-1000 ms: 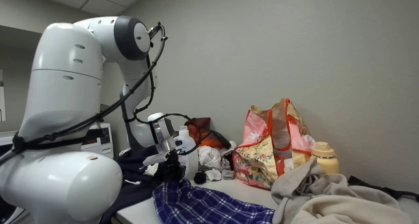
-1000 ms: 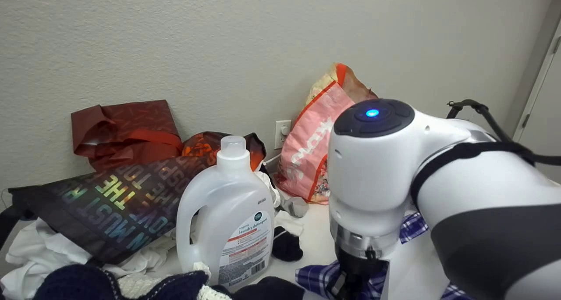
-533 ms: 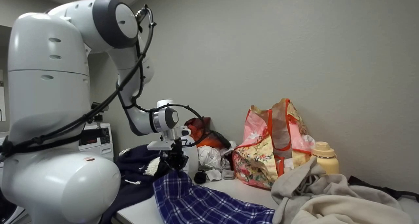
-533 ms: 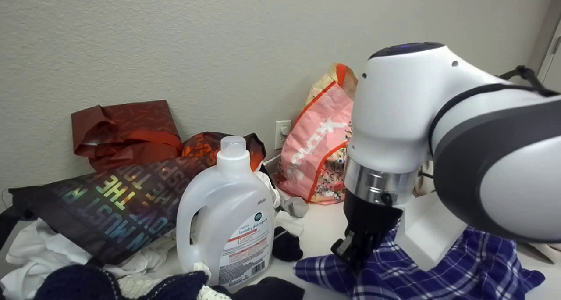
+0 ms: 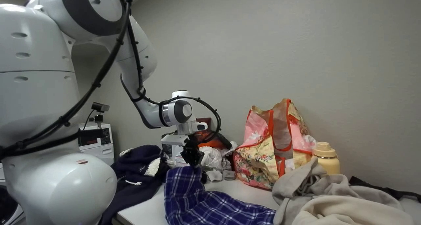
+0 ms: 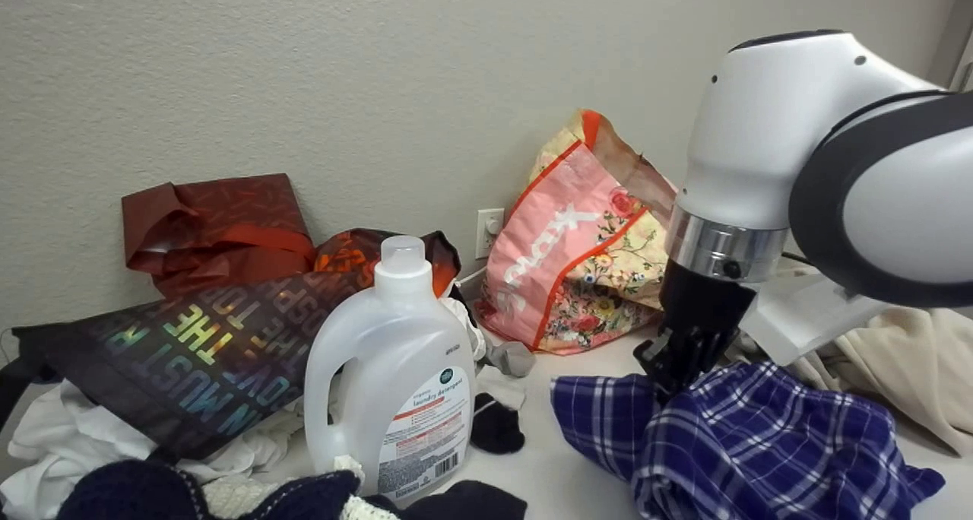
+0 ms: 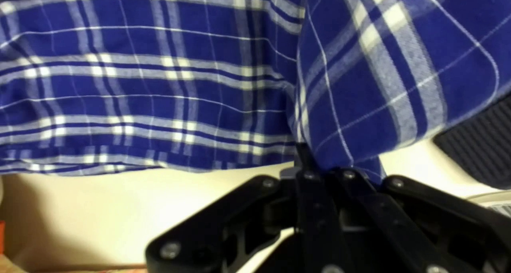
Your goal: Fold the checked garment
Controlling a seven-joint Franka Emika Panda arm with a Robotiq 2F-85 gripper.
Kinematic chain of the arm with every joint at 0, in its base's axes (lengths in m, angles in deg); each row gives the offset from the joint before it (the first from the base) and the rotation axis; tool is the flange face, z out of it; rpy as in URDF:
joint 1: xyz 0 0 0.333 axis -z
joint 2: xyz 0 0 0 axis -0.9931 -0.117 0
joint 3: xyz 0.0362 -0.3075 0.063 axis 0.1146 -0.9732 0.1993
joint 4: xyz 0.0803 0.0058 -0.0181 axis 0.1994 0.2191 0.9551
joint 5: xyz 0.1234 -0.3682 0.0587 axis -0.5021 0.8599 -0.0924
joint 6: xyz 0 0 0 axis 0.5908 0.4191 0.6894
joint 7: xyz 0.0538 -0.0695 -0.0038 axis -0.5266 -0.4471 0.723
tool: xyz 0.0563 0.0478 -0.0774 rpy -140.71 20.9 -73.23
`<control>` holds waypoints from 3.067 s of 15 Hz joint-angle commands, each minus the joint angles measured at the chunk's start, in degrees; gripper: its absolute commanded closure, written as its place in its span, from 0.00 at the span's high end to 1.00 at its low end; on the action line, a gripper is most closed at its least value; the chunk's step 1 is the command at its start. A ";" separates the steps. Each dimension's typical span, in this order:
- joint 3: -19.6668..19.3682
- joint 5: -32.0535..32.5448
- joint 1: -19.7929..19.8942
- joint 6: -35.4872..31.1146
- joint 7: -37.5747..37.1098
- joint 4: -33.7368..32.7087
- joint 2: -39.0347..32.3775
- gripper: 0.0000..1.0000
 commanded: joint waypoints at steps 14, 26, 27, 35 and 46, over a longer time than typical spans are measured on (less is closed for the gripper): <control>-8.36 8.43 11.32 -0.87 12.73 1.33 2.25 0.01; -8.31 9.02 11.47 0.06 10.90 0.38 1.36 0.01; -8.25 9.39 11.58 0.28 10.29 0.10 0.99 0.01; -10.26 10.38 13.49 0.37 9.07 -3.02 -3.41 0.01; -17.05 10.68 16.72 2.26 8.76 -8.92 -9.26 0.01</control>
